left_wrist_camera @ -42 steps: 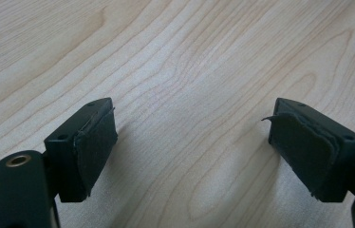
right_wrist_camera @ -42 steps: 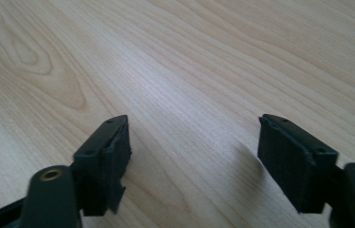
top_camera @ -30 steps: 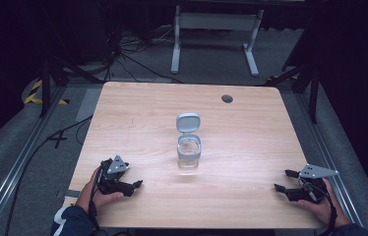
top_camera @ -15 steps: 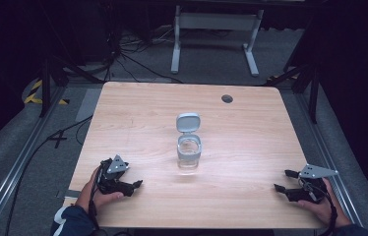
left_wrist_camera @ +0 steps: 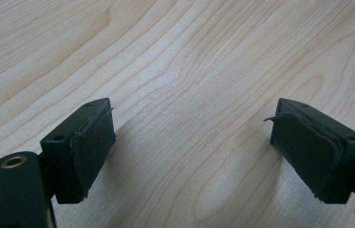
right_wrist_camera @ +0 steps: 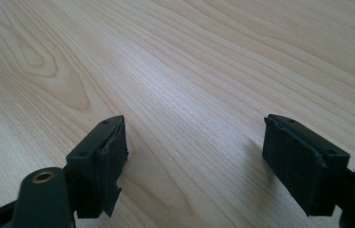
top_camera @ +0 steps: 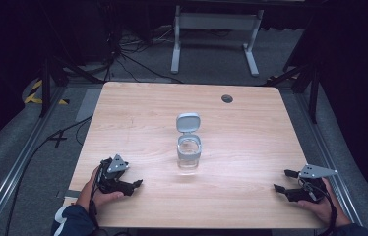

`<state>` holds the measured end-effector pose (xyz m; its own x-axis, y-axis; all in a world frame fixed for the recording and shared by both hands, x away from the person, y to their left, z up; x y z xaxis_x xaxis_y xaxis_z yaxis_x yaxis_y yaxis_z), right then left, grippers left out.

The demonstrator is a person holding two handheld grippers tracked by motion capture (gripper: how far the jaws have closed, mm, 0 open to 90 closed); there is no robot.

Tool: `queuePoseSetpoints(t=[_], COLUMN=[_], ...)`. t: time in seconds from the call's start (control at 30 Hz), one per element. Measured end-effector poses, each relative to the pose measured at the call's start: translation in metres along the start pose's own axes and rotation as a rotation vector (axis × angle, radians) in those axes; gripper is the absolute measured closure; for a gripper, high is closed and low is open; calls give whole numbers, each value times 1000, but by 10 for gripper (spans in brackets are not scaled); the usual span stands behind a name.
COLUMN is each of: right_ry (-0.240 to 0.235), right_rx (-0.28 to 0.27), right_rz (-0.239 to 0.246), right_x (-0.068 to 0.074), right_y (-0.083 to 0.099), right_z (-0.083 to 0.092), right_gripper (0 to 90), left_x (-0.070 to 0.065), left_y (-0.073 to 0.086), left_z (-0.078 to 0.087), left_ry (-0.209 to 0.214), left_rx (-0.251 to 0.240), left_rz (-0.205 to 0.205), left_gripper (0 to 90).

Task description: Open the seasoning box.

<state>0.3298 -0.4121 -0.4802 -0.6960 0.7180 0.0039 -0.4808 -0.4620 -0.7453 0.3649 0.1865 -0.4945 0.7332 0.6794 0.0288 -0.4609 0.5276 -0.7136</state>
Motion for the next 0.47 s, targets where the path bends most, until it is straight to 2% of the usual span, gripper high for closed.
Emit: queuePoseSetpoints(t=[0.07,0.17,0.4,0.47], right_ry=[-1,-2,-4,-4], right_rx=[0,0,0,2], right_rz=[1,1,4,6], right_x=[0,0,0,0], right_y=[0,0,0,0], right_z=[0,0,0,0], right_gripper=[228,228,227,225], left_x=[1,0,0,0], left_y=[0,0,0,0], left_z=[0,-1,-1,0], left_ry=[-6,-1,-4,-9], left_rx=[1,-1,-2,-5], left_rz=[-9,15,14,26], left_gripper=[151,150,151,151])
Point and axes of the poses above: each handheld gripper's, and its own axes: z roughly backward along the jaws, y roughly out of its underside, x roughly to its left, the point moved 2 cm from there along -z, roughly forward along the jaws, and after that the axes turned 3 degrees about -y, right-handed, at the moved point
